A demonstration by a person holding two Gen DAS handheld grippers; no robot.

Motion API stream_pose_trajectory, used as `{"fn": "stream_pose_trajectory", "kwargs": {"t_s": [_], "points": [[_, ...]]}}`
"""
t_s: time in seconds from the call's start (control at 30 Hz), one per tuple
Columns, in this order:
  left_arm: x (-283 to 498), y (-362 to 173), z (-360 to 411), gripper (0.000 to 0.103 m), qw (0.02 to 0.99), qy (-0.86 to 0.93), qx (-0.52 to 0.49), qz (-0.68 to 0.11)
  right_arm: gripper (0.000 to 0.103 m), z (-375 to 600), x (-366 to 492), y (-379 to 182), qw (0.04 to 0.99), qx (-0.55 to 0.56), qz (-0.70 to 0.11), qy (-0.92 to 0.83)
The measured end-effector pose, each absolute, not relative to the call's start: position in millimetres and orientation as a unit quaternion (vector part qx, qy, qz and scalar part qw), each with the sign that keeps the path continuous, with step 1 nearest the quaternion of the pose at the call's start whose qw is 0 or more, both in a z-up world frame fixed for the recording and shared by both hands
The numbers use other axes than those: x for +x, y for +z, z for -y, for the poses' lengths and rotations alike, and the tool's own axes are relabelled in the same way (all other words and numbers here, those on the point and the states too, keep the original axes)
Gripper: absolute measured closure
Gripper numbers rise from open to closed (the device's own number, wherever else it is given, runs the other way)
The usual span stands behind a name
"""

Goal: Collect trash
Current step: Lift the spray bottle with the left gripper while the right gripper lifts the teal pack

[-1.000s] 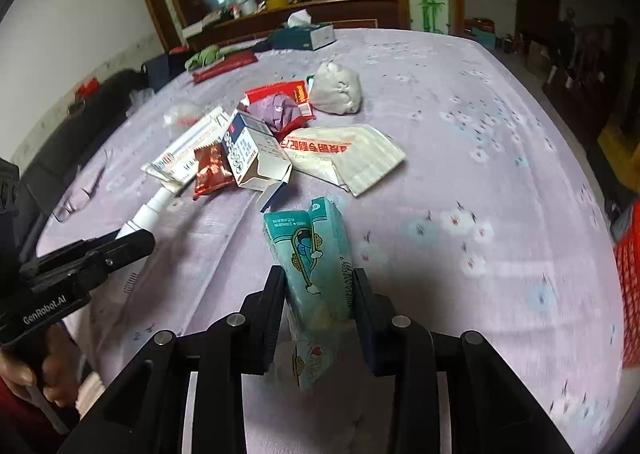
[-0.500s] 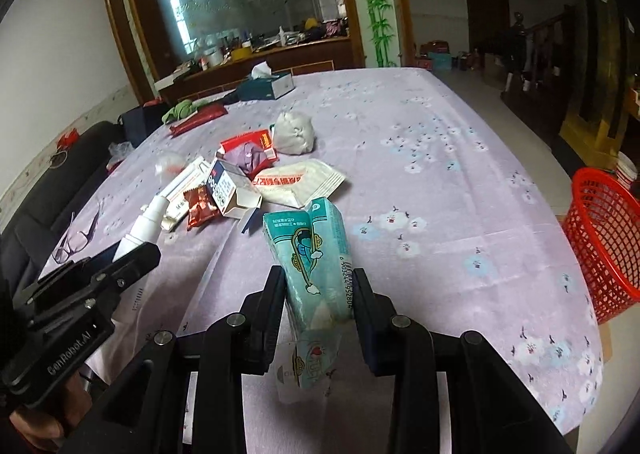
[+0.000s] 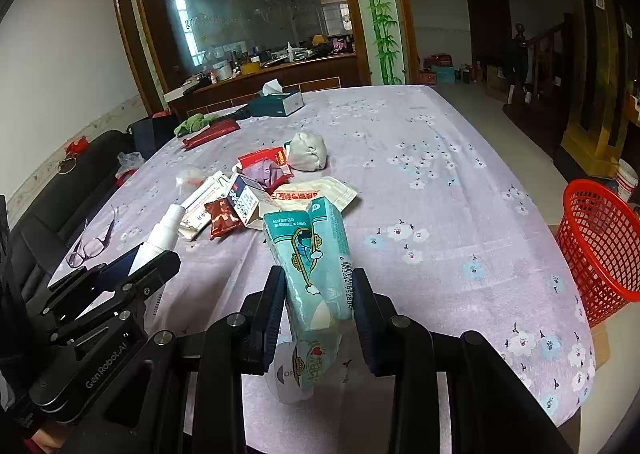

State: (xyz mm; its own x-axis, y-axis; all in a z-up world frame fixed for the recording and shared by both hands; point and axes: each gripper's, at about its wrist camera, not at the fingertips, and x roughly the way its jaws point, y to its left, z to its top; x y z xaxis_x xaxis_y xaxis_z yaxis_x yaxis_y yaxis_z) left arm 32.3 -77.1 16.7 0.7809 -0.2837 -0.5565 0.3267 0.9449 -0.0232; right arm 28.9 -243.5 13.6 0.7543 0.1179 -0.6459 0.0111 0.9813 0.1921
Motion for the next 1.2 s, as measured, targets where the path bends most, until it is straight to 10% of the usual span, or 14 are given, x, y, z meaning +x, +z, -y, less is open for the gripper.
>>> {"fn": "stream_pose_trajectory", "kwargs": {"t_s": [1.2], "points": [[37, 6, 78, 0.074, 0.94, -0.152, 0.05, -0.301, 0.067, 242, 29, 12, 0.93, 0.099, -0.351, 0.034]]}}
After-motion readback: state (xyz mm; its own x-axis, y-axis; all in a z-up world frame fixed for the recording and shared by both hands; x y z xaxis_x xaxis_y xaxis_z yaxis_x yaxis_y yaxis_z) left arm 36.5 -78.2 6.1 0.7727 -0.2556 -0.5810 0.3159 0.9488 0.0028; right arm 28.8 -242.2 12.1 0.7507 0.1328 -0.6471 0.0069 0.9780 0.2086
